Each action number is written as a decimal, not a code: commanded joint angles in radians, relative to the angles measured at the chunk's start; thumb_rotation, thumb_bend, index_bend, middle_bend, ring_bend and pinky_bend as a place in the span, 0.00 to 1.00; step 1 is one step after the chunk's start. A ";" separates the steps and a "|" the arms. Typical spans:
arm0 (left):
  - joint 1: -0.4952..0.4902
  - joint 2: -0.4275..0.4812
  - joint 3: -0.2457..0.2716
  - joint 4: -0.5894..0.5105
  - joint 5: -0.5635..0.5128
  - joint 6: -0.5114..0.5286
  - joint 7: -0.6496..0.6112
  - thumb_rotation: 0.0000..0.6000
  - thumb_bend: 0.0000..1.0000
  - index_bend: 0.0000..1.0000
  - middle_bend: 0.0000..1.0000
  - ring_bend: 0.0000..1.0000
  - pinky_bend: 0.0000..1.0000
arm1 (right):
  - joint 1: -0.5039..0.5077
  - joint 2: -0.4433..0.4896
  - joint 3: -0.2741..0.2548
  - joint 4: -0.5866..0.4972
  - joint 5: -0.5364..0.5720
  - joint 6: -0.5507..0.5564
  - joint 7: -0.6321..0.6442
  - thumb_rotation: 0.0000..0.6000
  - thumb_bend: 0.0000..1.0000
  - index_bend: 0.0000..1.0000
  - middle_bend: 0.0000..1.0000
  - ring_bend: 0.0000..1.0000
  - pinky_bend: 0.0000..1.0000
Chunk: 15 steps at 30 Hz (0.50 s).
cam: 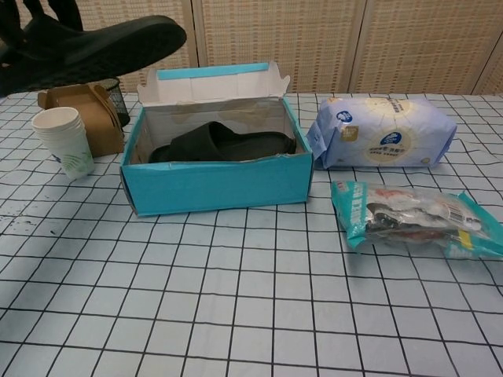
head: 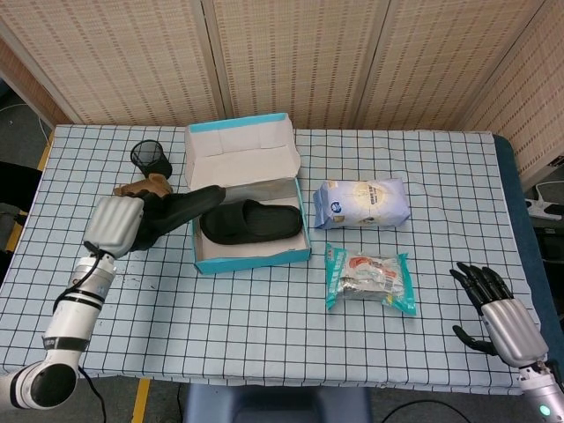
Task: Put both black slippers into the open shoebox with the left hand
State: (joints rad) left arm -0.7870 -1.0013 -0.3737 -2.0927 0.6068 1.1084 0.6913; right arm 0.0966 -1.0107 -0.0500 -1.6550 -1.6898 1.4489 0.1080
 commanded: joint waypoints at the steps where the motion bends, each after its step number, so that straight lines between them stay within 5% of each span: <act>1: -0.112 -0.003 -0.051 0.031 -0.114 -0.130 -0.031 1.00 0.42 0.37 0.49 0.46 0.50 | 0.003 0.000 -0.002 0.000 0.000 -0.005 0.002 1.00 0.18 0.00 0.00 0.00 0.00; 7: -0.255 0.001 -0.070 0.149 -0.295 -0.388 -0.132 1.00 0.42 0.36 0.48 0.46 0.49 | 0.009 0.001 -0.003 0.002 0.007 -0.019 0.005 1.00 0.18 0.00 0.00 0.00 0.00; 15: -0.415 -0.053 -0.022 0.311 -0.384 -0.538 -0.217 1.00 0.42 0.36 0.48 0.46 0.49 | 0.027 -0.007 -0.002 0.002 0.029 -0.063 -0.004 1.00 0.18 0.00 0.00 0.00 0.00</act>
State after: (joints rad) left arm -1.1649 -1.0358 -0.4077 -1.8167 0.2536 0.6083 0.5071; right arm 0.1222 -1.0165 -0.0526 -1.6524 -1.6619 1.3869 0.1052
